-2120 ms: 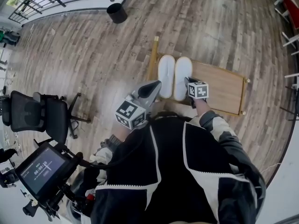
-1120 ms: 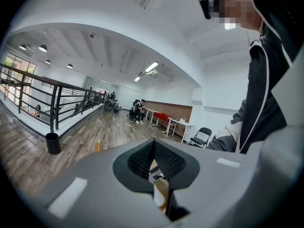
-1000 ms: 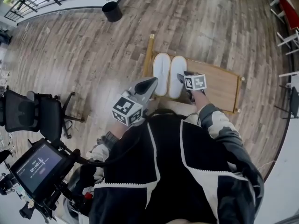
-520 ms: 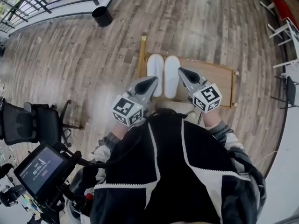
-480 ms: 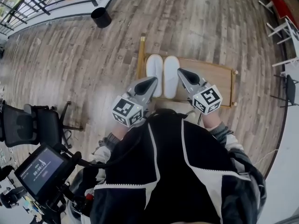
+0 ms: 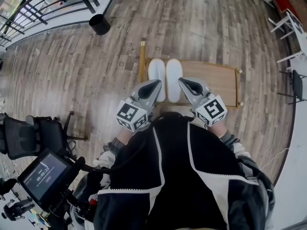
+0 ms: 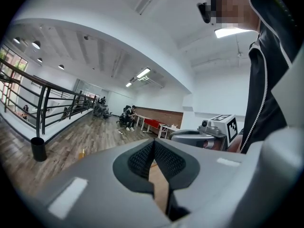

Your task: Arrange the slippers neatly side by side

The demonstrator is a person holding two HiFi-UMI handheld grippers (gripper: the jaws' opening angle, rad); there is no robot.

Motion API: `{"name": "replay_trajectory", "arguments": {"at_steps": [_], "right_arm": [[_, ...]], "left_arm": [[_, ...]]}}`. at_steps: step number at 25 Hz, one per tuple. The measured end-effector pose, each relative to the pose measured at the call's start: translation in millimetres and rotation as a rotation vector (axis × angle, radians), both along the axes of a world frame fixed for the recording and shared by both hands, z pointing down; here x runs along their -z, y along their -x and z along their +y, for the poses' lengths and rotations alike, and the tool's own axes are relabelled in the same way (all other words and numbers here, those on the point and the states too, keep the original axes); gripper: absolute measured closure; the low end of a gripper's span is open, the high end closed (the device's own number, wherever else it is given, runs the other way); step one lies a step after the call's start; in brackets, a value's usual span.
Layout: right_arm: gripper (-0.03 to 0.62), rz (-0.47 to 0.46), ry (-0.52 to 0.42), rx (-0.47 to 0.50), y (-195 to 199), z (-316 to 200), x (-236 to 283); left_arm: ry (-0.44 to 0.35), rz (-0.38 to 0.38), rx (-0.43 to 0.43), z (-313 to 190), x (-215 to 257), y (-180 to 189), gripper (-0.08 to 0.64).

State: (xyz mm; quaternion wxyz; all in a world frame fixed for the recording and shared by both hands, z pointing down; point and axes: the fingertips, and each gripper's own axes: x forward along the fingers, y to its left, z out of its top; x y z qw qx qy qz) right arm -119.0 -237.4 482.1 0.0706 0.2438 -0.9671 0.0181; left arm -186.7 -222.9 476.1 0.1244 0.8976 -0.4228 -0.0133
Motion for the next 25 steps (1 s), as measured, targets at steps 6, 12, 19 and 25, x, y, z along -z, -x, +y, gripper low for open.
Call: {"name": "replay_trajectory", "arguments": {"at_steps": [6, 12, 19, 25], "right_arm": [[0.591, 0.013, 0.001, 0.018, 5.7, 3.6, -9.4], [0.591, 0.014, 0.017, 0.023, 4.2, -1.3, -9.2], [0.591, 0.012, 0.028, 0.035, 7.1, -2.8, -13.4], [0.591, 0.024, 0.023, 0.039, 6.8, -5.0, -15.8]], "left_arm": [[-0.023, -0.011, 0.002, 2.3, -1.8, 2.8, 0.541], [-0.034, -0.019, 0.002, -0.6, 2.7, -0.4, 0.541], [-0.033, -0.025, 0.01, -1.9, 1.5, 2.6, 0.541], [-0.032, -0.027, 0.011, -4.5, 0.5, 3.3, 0.541]]}}
